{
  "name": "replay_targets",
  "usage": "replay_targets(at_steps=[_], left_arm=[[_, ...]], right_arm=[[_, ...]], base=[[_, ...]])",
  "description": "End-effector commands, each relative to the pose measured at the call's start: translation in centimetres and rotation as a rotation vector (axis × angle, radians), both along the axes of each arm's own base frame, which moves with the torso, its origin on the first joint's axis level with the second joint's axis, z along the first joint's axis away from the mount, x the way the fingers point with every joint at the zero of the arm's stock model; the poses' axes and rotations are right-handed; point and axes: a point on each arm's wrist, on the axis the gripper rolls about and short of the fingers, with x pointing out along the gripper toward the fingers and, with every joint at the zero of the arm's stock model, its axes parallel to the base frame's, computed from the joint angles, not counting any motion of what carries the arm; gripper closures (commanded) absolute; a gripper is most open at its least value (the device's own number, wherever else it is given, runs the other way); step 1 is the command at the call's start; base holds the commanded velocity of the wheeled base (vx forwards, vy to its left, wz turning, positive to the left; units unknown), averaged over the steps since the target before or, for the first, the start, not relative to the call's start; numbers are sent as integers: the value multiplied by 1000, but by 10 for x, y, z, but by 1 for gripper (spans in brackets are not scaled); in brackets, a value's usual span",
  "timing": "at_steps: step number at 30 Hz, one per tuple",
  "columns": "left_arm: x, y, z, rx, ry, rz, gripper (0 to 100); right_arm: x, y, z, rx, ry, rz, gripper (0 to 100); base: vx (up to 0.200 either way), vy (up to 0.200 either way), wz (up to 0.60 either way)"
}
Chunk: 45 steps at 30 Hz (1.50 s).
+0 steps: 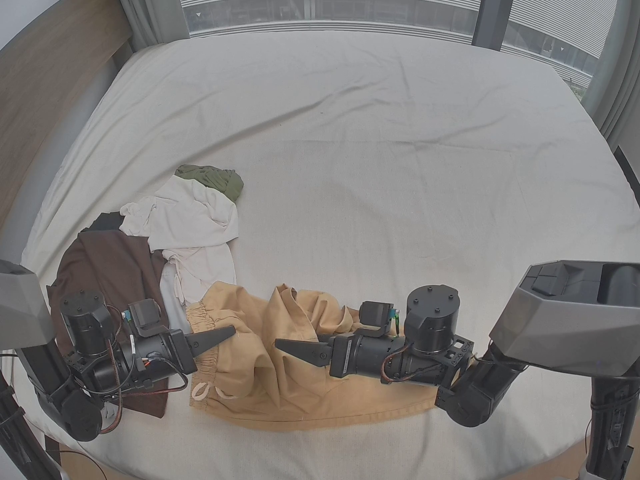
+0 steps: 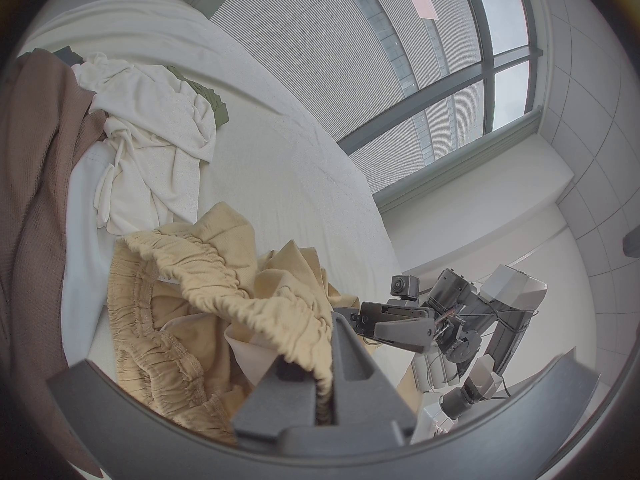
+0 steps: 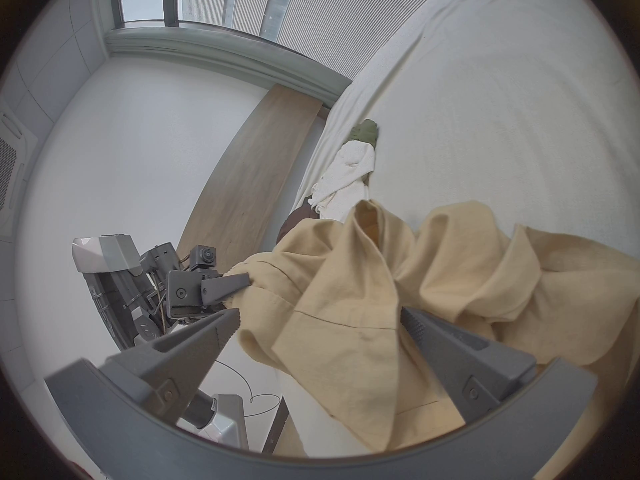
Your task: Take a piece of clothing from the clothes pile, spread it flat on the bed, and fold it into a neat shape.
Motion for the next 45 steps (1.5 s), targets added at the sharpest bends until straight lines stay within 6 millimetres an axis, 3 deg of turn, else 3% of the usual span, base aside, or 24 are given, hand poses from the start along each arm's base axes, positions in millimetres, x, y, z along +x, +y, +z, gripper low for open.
replay_targets(at_steps=[1, 5, 15, 20, 27, 39, 40, 45], left_arm=[[0, 0, -1, 1, 5, 0, 100], [0, 0, -1, 1, 5, 0, 100], [0, 0, -1, 1, 5, 1, 100], [0, 0, -1, 1, 5, 0, 100], [0, 0, 0, -1, -1, 1, 100], [0, 0, 1, -2, -5, 1, 100], [0, 0, 1, -2, -5, 1, 100], [0, 0, 1, -2, -5, 1, 100]], right_arm=[[-9, 12, 3, 12, -9, 36, 0], [-13, 15, 6, 20, -11, 49, 0], [-25, 17, 39, 103, -7, 66, 0], [-21, 15, 33, 94, 6, 54, 0], [-12, 21, 10, 63, 33, 47, 0], [-4, 26, 8, 71, 25, 41, 0], [-4, 26, 8, 70, 26, 40, 100], [-2, 27, 8, 73, 21, 34, 100]], base=[[0, 0, 0], [0, 0, 0], [0, 0, 0], [0, 0, 0], [0, 0, 0], [0, 0, 0], [0, 0, 0], [0, 0, 0]])
